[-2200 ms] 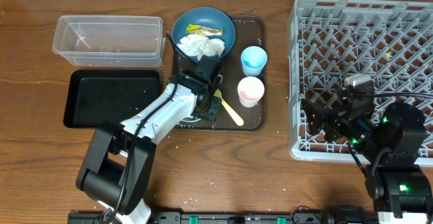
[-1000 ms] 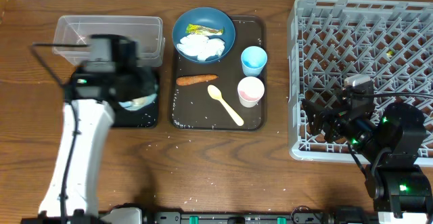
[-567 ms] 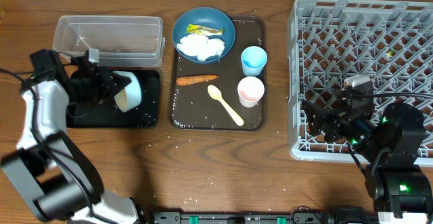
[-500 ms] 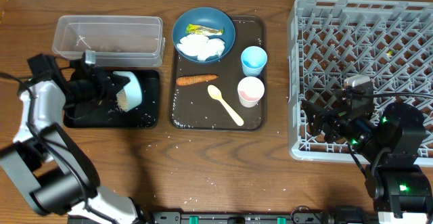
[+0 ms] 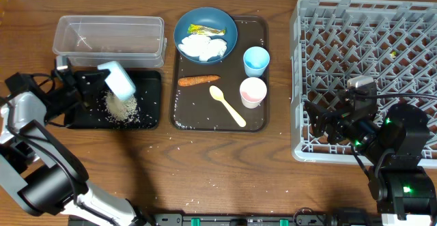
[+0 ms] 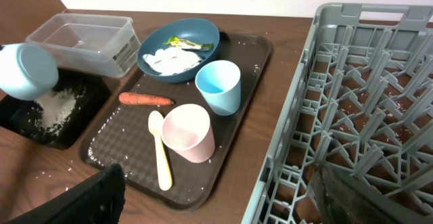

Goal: Sort waste into correct bins and load items into the dishwasher rack
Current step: 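Tip the bowl with the left gripper to pour rice onto the black tray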

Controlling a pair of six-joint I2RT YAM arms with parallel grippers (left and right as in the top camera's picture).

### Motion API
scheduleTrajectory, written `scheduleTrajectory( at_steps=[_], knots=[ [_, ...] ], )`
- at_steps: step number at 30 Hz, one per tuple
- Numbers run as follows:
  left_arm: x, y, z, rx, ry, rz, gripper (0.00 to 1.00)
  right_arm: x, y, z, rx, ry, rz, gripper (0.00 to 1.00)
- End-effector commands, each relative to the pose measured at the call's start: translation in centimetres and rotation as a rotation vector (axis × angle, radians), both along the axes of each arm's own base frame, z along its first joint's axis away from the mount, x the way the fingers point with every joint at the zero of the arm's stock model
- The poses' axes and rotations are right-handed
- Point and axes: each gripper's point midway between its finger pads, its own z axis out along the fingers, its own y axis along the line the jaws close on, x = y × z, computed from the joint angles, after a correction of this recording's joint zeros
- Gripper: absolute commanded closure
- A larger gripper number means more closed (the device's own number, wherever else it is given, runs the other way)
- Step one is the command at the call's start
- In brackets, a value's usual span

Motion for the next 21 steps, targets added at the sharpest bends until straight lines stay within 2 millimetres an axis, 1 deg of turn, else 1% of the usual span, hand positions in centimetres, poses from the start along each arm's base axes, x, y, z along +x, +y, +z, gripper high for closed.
scheduleTrajectory(
  at_steps=[1, 8, 18, 21],
  knots=[
    [-0.14, 0.79, 1.42, -0.101, 0.025, 0.024, 0.94, -0.15, 0.57, 0.93, -0.007, -0.027, 0.032, 0.14],
    [-0.15, 1.08, 1.41, -0.207, 0.148, 0.045, 0.94, -0.16, 0.57, 0.91, -0.007, -0.026, 0.032, 0.12],
    [0.09, 1.34, 1.47, -0.212, 0.153, 0.048, 0.94, -0.19, 0.57, 0.86, -0.007, -0.024, 0.032, 0.12],
    [0.16, 1.40, 1.48, -0.208, 0.149, 0.048, 0.94, -0.19, 0.57, 0.86, -0.007, -0.024, 0.032, 0.11]
  ],
)
